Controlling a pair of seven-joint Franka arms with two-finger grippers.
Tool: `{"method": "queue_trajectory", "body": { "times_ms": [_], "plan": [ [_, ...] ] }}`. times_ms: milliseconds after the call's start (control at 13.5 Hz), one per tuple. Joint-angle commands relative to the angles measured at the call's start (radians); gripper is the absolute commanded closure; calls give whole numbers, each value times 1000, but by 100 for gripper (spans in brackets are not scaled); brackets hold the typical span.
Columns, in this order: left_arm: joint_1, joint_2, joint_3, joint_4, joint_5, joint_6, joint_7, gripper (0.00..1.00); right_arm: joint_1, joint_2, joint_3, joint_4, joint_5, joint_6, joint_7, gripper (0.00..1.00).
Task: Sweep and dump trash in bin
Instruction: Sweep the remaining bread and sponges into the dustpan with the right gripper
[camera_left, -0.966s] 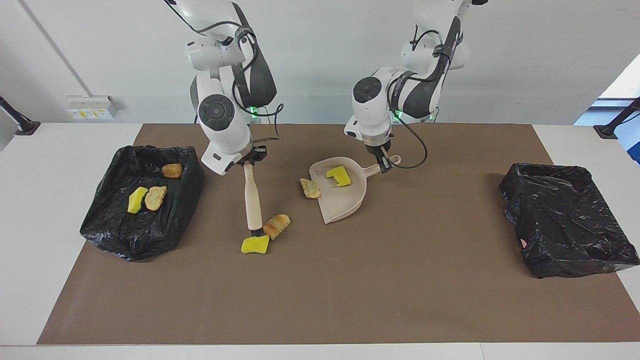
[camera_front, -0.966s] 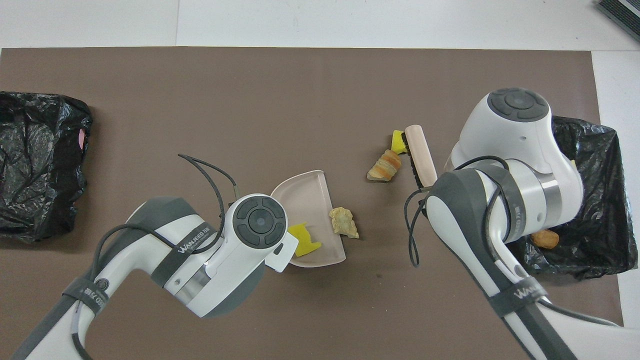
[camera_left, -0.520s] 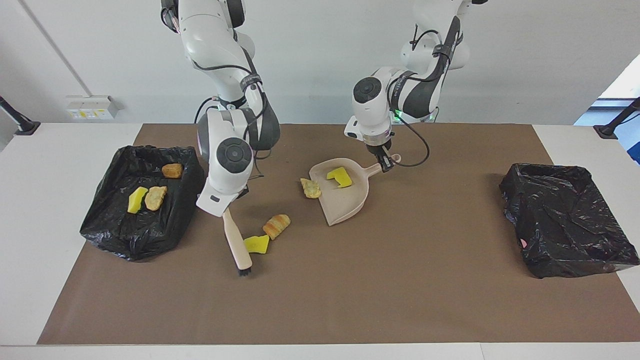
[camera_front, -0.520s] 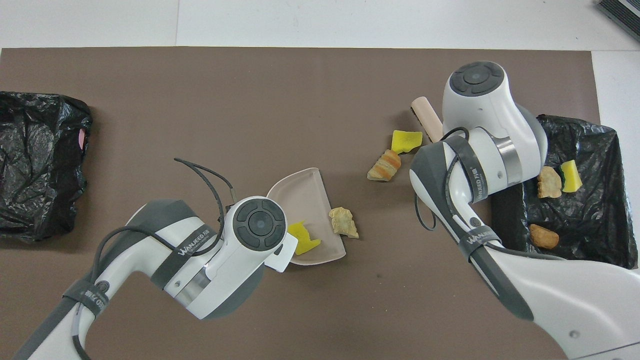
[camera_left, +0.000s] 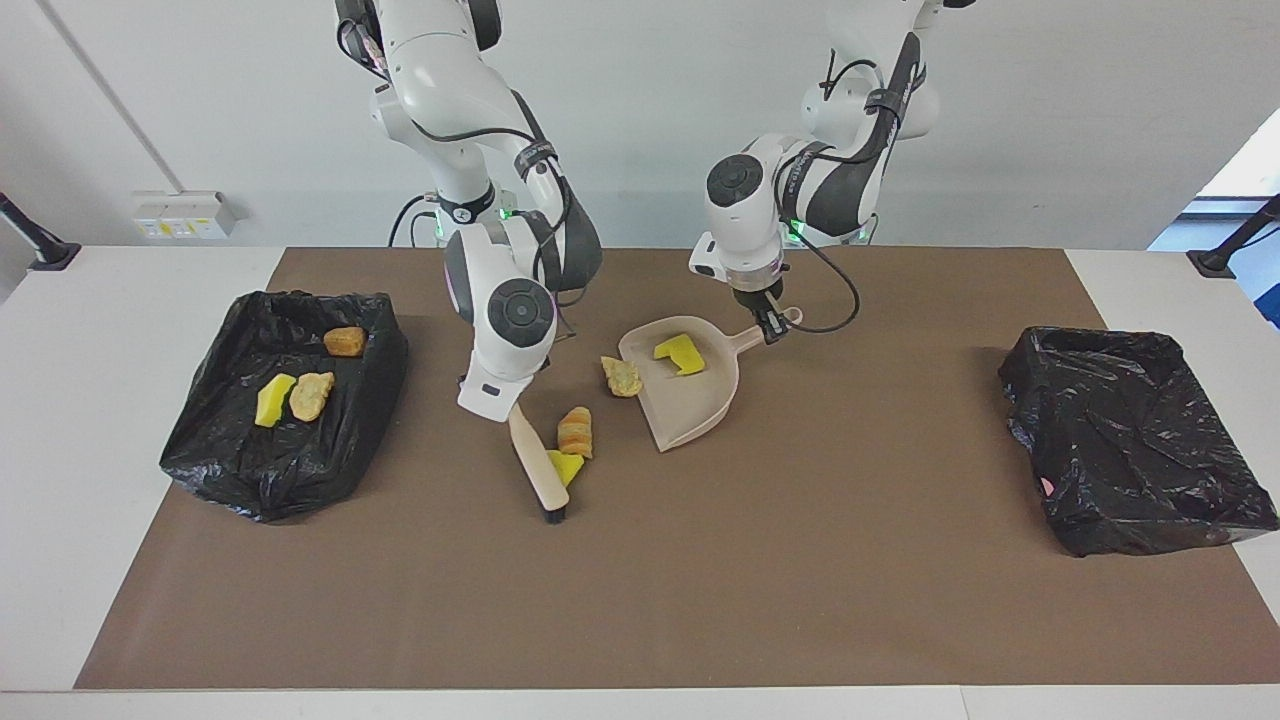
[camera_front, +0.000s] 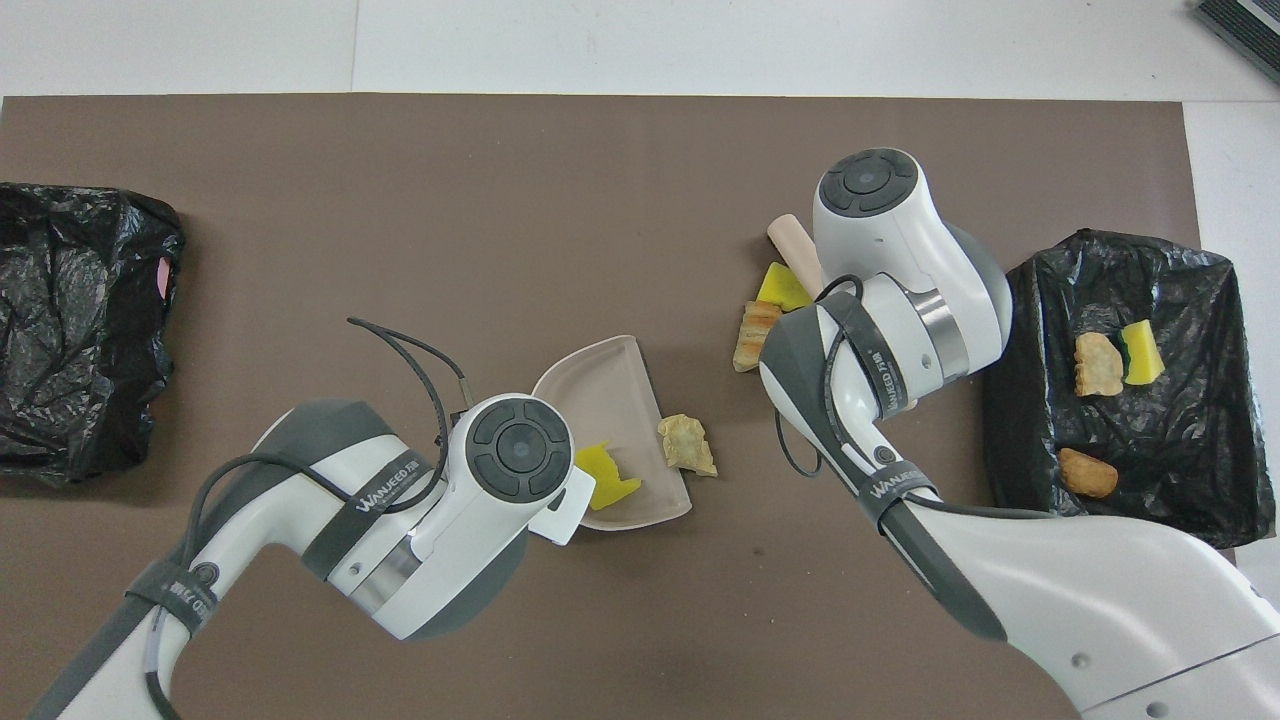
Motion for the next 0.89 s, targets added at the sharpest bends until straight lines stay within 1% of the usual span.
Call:
{"method": "queue_trajectory", "body": {
  "times_ms": [0, 149, 297, 520, 817],
  "plan": [
    [24, -44, -5, -39, -7, -2, -6, 100, 23, -57, 7, -81, 130, -1, 84, 100],
    [27, -44, -5, -40, -15, -2, -6, 100, 42, -77, 7, -114, 226, 0, 116, 100],
    [27, -44, -5, -40, -16, -2, -5, 100, 43, -113, 7, -181, 347, 5, 118, 100],
    [27, -44, -5, -40, -16, -4, -5, 100, 89, -159, 7, -253, 495, 7, 132, 100],
    [35, -44, -5, -40, -16, -2, 6, 100, 92, -160, 7, -249, 610, -1, 175, 100]
  ]
}}
